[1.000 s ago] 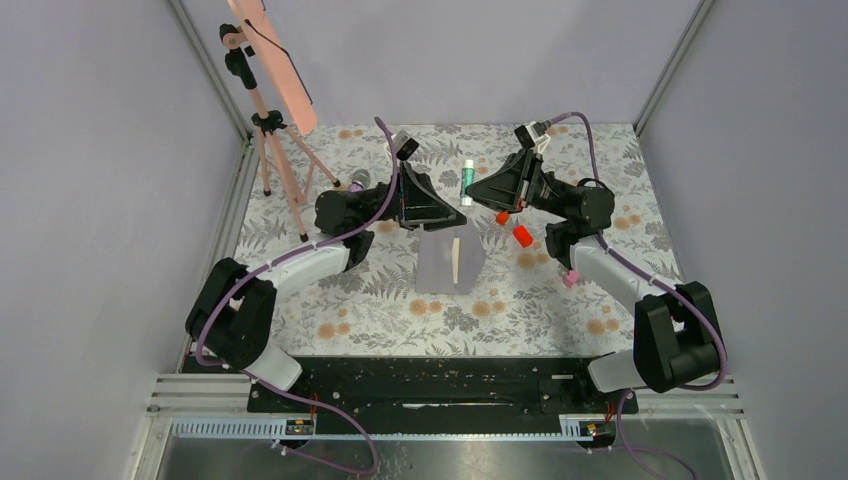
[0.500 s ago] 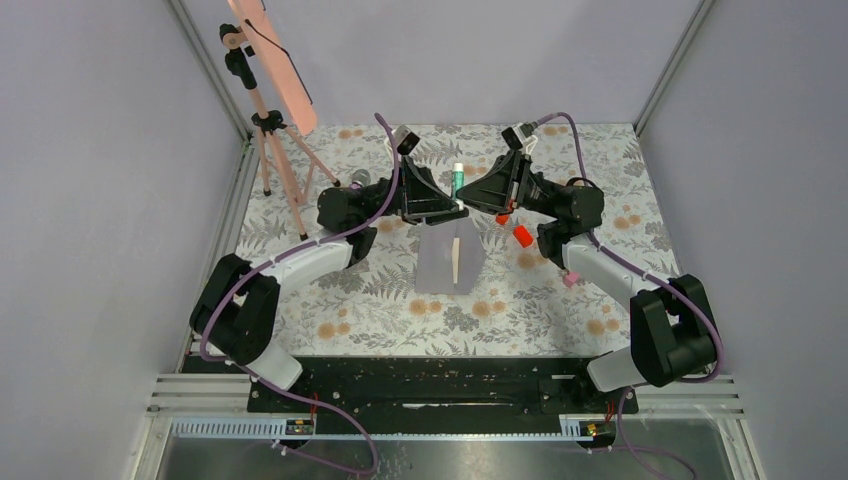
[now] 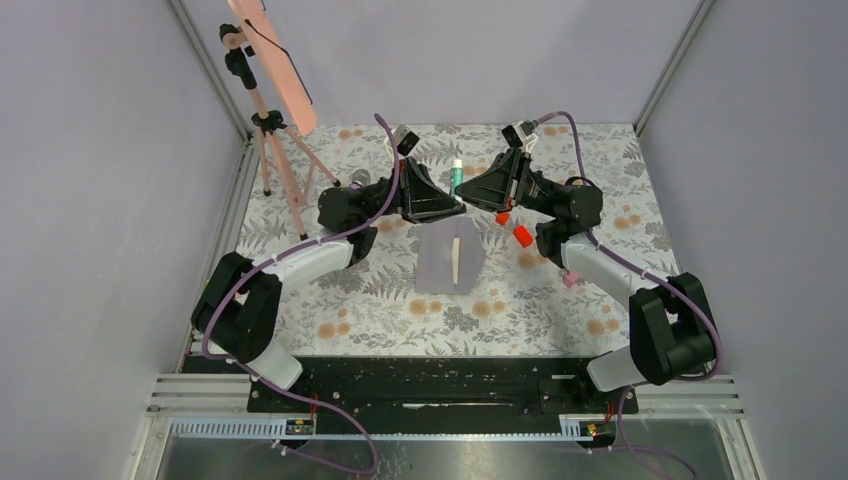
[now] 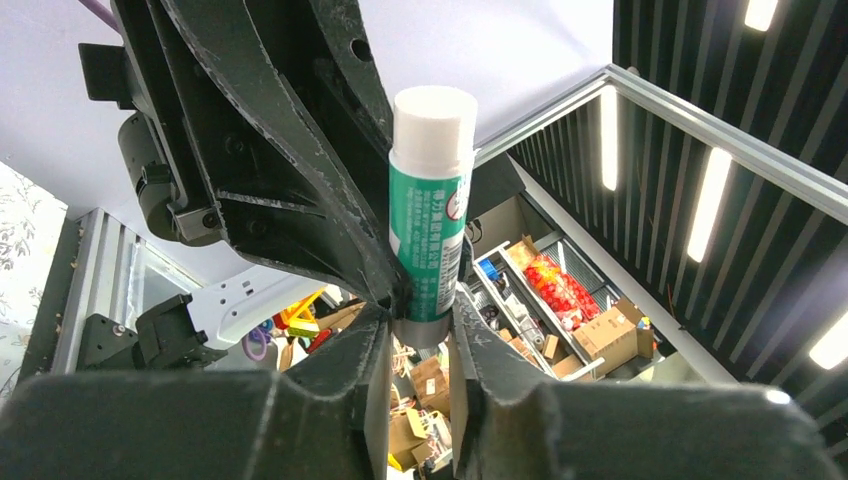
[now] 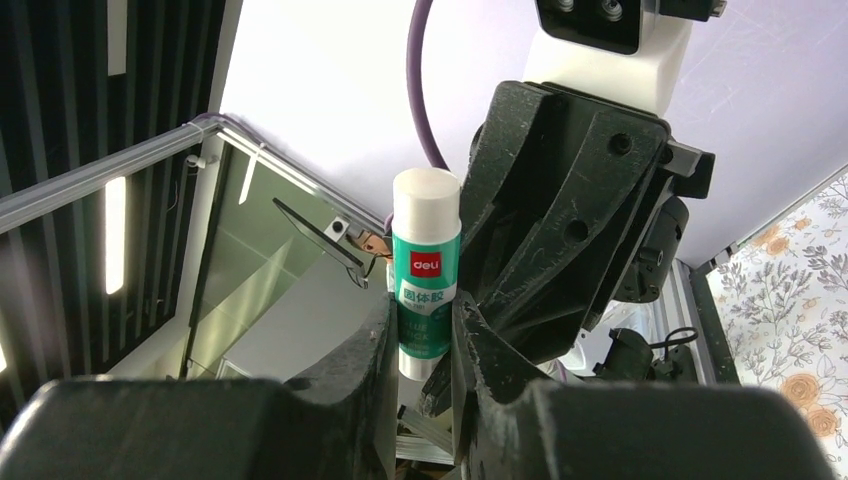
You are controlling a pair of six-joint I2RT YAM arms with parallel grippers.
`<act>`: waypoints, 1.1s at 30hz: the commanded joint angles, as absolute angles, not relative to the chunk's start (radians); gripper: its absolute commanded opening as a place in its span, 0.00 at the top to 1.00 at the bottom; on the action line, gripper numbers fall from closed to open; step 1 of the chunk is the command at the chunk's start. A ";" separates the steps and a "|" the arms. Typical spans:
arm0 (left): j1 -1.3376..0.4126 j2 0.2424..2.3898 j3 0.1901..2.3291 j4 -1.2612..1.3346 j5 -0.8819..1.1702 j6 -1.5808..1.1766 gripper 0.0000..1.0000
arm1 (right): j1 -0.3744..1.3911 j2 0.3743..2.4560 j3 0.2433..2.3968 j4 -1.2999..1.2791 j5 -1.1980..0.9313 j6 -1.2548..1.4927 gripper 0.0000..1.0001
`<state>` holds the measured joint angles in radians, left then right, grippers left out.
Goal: Place the letter into the envelope and seal it
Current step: Unscrew the solid glue.
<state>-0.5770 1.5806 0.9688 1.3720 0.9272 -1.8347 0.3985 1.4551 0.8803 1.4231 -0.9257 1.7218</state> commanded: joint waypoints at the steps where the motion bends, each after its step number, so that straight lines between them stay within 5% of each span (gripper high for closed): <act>1: -0.578 1.582 1.005 1.461 0.866 -1.836 0.93 | 0.418 1.449 0.906 1.463 -0.940 1.703 1.00; 2: -0.578 1.583 1.003 1.461 0.866 -1.842 1.00 | 0.417 1.442 0.901 1.443 -0.940 1.691 1.00; 18: -0.554 1.594 0.888 1.327 0.837 -1.802 1.00 | 0.460 1.113 1.015 0.129 -0.705 0.790 1.00; 27: -0.598 1.418 1.006 0.446 0.773 -1.218 1.00 | 0.525 1.088 1.086 -0.165 -0.516 0.725 1.00; 33: -0.629 1.360 1.106 0.083 0.609 -0.982 1.00 | 0.559 1.107 1.108 -0.240 -0.452 0.714 1.00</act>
